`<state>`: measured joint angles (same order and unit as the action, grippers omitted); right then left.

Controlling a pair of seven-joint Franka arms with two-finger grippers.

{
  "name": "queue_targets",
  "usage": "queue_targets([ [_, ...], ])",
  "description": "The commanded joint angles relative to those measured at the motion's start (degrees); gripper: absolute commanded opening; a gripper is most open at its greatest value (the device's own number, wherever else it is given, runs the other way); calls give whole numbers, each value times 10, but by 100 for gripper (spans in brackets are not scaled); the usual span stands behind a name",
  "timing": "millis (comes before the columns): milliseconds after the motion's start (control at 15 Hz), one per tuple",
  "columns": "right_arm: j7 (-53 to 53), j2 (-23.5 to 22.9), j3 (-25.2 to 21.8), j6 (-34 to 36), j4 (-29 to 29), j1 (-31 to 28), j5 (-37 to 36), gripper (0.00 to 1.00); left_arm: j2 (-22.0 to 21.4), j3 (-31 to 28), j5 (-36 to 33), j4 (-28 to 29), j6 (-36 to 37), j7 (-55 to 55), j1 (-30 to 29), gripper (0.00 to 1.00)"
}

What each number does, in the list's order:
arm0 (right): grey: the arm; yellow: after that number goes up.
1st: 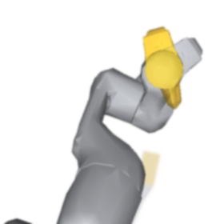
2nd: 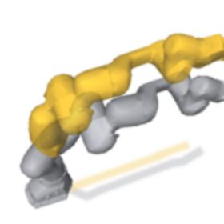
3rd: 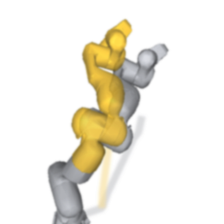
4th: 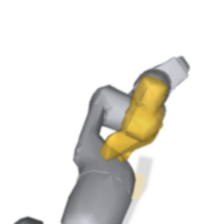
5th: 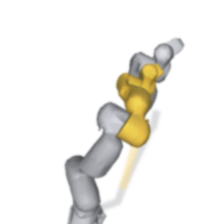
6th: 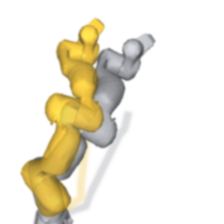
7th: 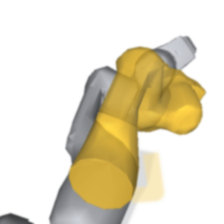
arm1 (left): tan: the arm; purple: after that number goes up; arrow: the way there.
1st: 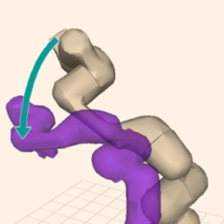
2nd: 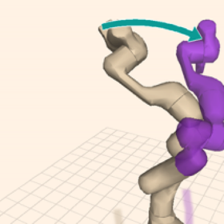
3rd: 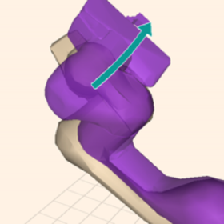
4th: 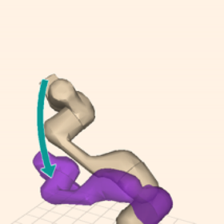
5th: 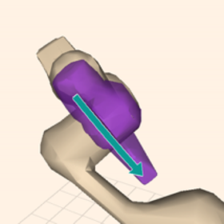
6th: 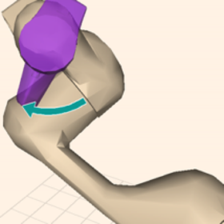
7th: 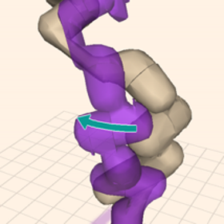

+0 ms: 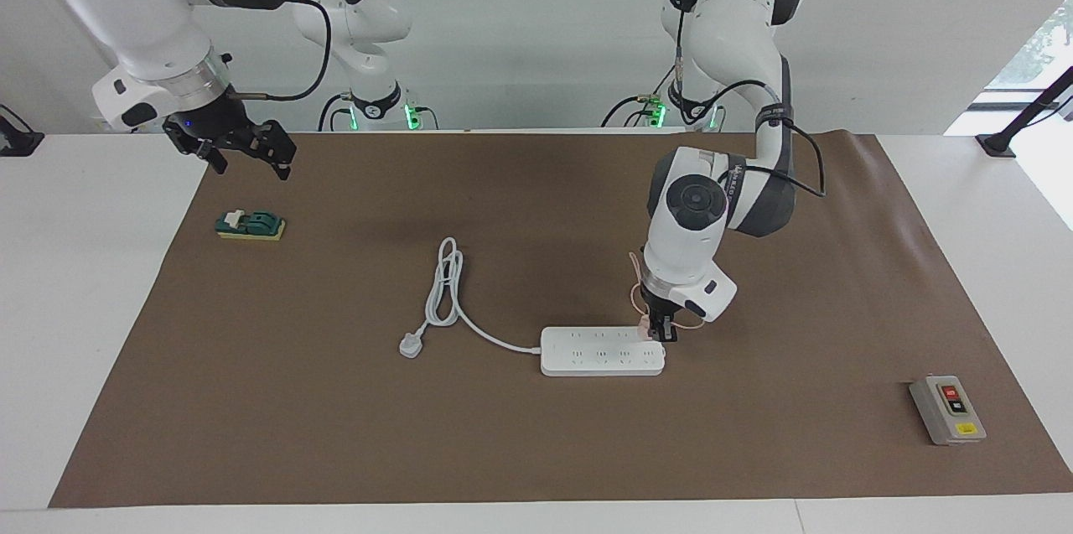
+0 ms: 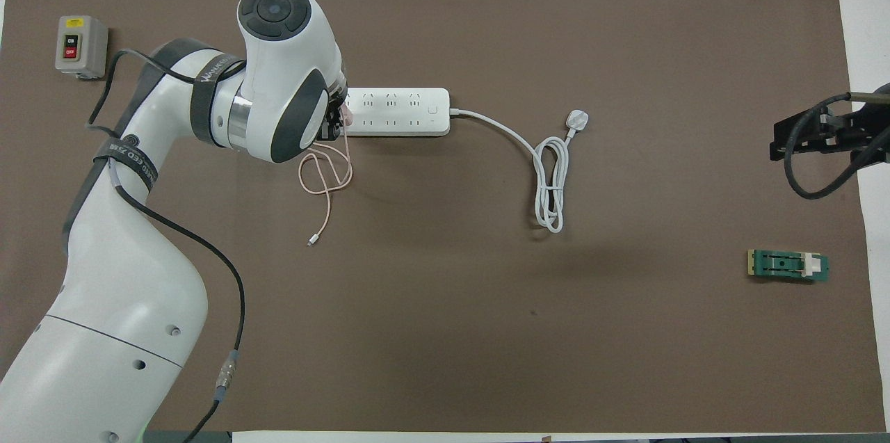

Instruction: Plug charger into power strip

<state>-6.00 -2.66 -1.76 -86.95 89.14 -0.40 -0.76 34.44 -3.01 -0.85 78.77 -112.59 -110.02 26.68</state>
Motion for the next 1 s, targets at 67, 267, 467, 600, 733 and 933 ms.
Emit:
queue_targets([
  [67,11,9,5,-5,11,-6,-6,100,-9,1,-9,31,-8,-6,5,0],
  [267,11,9,5,-5,11,-6,-6,100,-9,1,-9,31,-11,-6,9,0],
  [467,11,9,5,-5,10,-6,-6,100,-9,1,-9,31,-11,-6,9,0],
  [600,11,9,4,-5,11,-6,-6,100,-9,1,-9,31,-11,-6,9,0],
  [733,11,9,5,-5,11,-6,-6,100,-9,1,-9,31,-18,-6,9,0],
  [933,12,9,5,-5,11,-6,-6,100,-10,1,-9,47,-40,-6,9,0],
])
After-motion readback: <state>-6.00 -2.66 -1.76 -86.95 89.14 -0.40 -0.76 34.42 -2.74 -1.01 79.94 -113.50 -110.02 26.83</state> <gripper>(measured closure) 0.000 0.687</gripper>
